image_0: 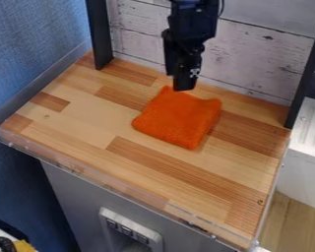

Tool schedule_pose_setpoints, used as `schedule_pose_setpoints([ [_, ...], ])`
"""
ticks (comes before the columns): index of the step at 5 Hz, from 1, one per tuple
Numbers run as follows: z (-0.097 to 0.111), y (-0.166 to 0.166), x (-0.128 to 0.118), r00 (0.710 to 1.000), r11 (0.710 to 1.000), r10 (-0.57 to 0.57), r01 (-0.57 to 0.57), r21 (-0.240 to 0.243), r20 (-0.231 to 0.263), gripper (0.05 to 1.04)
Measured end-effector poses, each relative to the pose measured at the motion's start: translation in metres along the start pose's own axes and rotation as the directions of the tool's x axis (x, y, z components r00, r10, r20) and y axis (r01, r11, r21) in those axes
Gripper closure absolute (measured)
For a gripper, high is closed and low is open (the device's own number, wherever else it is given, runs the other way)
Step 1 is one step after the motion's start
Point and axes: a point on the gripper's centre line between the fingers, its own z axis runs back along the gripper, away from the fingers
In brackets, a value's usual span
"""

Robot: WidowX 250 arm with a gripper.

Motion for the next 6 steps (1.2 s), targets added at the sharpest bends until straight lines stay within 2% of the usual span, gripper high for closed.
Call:
schedule_pose_setpoints([
  [1, -0.017, 0.002, 0.004, 1.0, 1.0, -0.018, 0.018, -0.012, -0.003, 0.715],
  [2, -0.031, 0.003, 0.011, 0.999, 0.999, -0.038, 0.038, -0.008, -0.001, 0.929],
  [3, -0.052, 0.004, 0.011, 0.999, 0.999, -0.049, 0.048, -0.019, -0.011, 1.018],
  [4, -0.071, 0.004, 0.009, 0.998, 0.998, -0.063, 0.062, -0.029, -0.023, 1.024],
  [6, -0.088, 0.003, 0.0, 0.998, 0.999, -0.039, 0.038, -0.022, -0.046, 1.024],
])
